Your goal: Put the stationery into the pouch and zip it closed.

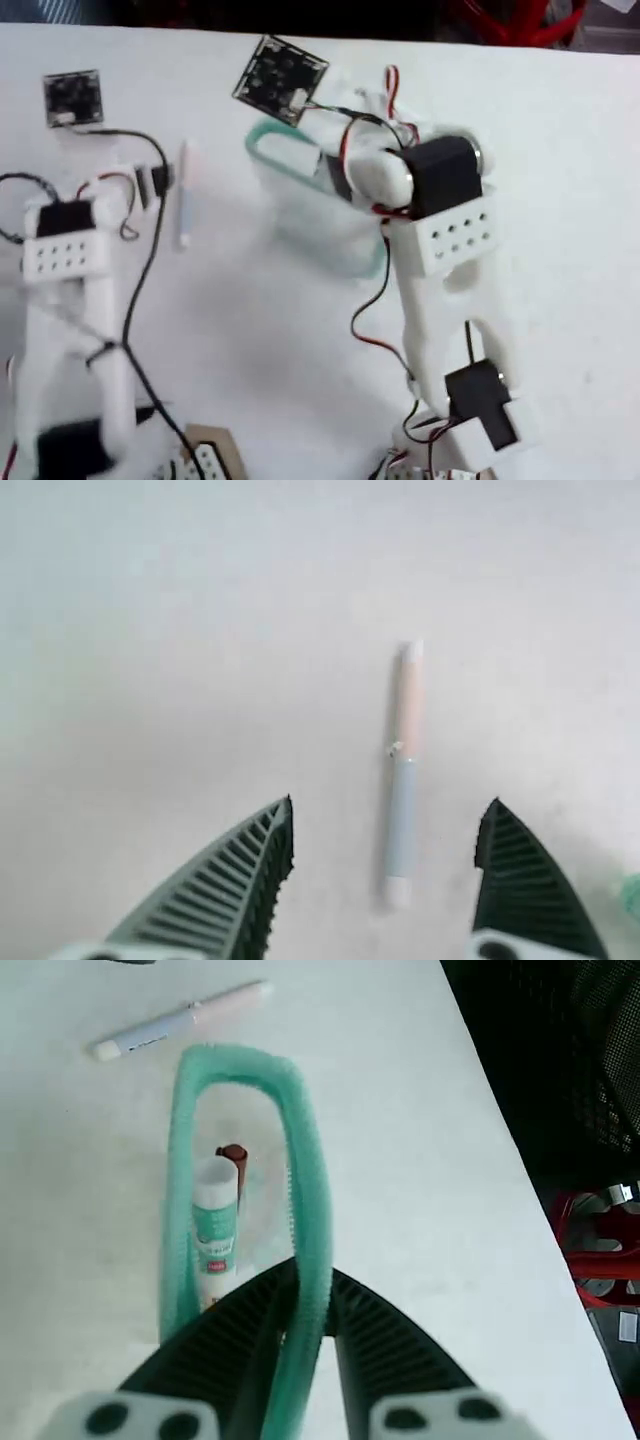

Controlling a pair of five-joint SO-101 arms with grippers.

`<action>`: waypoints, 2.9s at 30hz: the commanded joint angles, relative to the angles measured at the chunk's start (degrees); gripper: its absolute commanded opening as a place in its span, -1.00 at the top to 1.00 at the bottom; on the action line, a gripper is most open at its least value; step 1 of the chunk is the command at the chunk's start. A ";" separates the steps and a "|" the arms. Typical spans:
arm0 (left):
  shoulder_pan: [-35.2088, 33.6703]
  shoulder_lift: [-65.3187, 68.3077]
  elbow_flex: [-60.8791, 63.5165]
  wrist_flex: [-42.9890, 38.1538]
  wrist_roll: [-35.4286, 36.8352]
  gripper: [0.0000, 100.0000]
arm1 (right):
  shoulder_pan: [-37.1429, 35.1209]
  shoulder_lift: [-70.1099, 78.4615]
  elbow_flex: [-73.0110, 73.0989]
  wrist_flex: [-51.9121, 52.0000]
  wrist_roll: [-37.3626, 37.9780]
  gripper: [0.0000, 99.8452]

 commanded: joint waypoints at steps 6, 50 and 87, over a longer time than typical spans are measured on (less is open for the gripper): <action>0.13 24.31 -14.07 -6.59 3.96 0.42 | 4.18 -0.40 -0.97 -0.40 -5.36 0.96; 9.19 78.64 -126.68 46.77 -1.85 0.95 | 5.58 -0.48 11.87 -9.98 -5.01 0.96; 38.73 -11.65 -91.25 51.25 2.02 0.95 | 4.00 -1.01 11.08 -0.04 -16.35 0.96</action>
